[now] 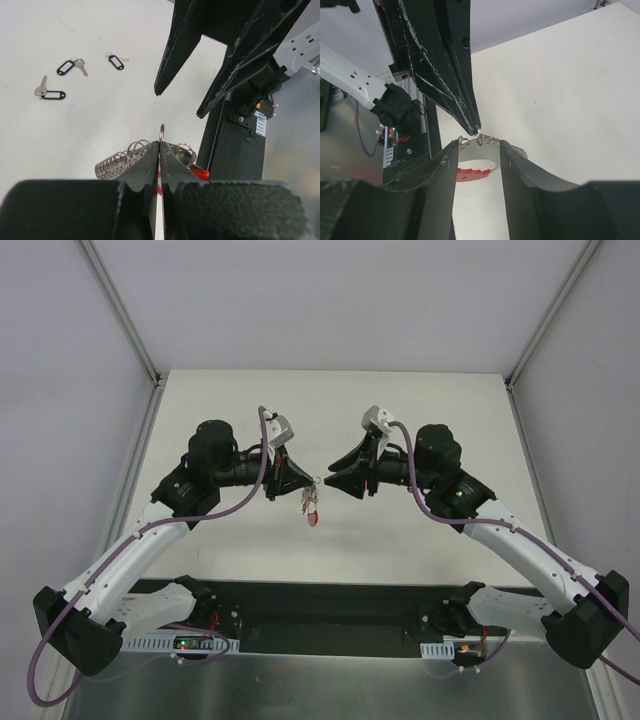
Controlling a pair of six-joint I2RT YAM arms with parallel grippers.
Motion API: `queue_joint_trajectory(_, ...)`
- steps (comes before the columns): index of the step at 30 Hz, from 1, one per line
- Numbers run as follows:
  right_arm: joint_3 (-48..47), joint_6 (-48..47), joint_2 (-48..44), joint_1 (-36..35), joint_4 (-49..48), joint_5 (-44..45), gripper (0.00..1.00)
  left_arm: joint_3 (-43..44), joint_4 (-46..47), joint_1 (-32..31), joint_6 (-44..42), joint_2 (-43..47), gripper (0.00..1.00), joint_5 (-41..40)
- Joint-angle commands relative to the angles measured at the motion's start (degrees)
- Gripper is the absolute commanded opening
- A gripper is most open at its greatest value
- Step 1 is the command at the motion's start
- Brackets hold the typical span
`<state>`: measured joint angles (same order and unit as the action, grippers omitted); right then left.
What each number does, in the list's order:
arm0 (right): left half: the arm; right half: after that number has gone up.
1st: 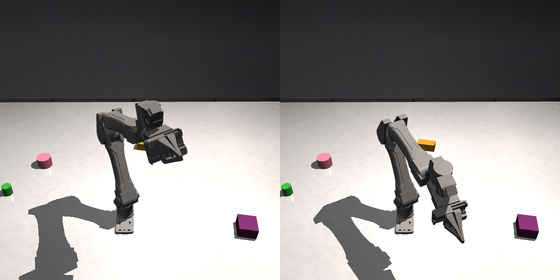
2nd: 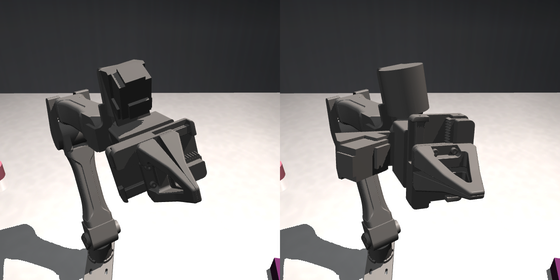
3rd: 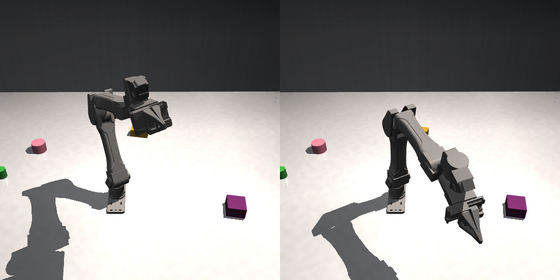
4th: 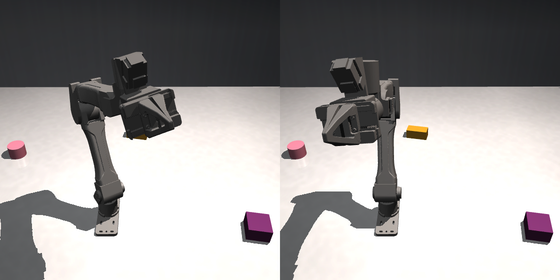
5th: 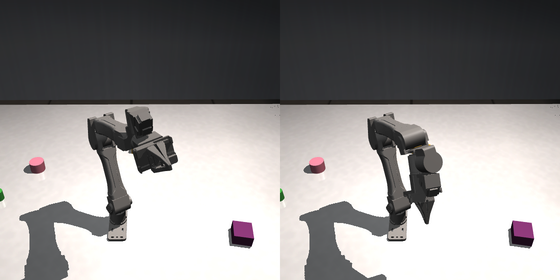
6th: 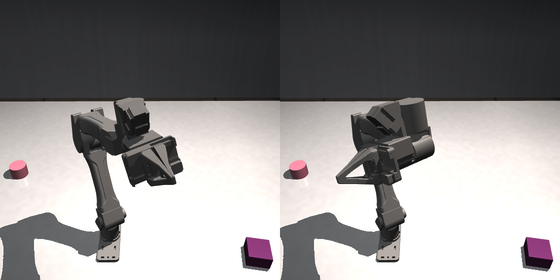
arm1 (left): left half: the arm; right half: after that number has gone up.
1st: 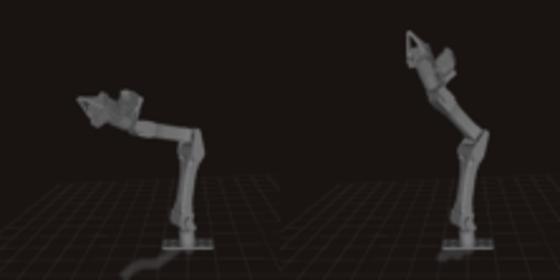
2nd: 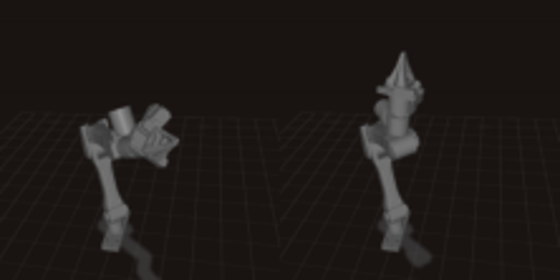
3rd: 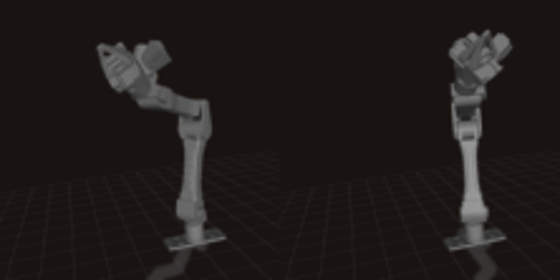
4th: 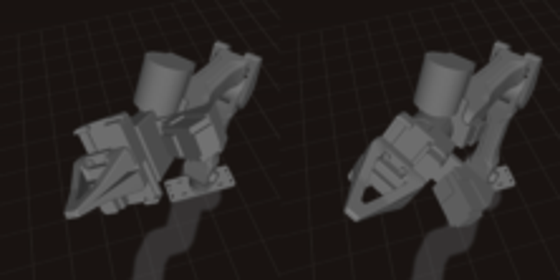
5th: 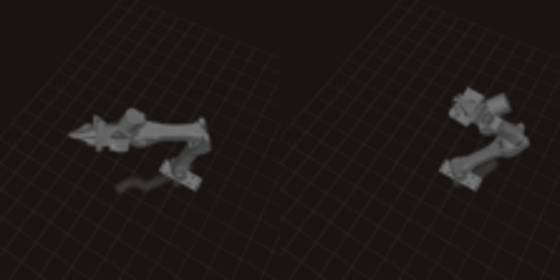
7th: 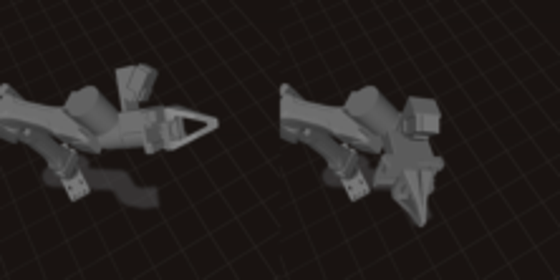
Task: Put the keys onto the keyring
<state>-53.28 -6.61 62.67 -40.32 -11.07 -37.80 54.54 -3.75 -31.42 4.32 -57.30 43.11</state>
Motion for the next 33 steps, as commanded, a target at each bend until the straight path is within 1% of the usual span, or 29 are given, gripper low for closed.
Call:
queue_joint_trajectory(1, -8.4, -8.84, 2.44, 0.15, 13.42, -0.43, 0.42, 5.48, -9.25, 0.22, -6.33, -1.67, 0.0, -1.8)
queue_joint_trajectory(3, -10.26, -12.36, 3.5, 0.32, 17.72, -1.65, 0.42, 7.06, -13.19, 0.22, -8.18, -2.73, 0.0, -1.8)
queue_joint_trajectory(5, -13.42, -15.52, 5.7, 0.32, 22.12, -4.29, 0.42, 7.85, -15.23, 0.13, -9.5, -3.52, 0.0, -1.8)
queue_joint_trajectory(11, -18.61, -20.54, 10.53, 0.24, 28.81, -10.62, 0.42, 10.05, -19.89, -0.04, -11.43, -5.01, 0.0, -1.37)
queue_joint_trajectory(25, -22.57, -24.85, 16.68, -2.31, 29.53, -13.79, 0.41, 12.52, -22.18, -2.68, -11.79, -6.77, 0.0, -0.84)
queue_joint_trajectory(33, -23.54, -26.34, 18.36, -3.01, 31.02, -14.58, 0.34, 13.13, -22.53, -3.56, -11.88, -7.04, 0.0, -1.19)
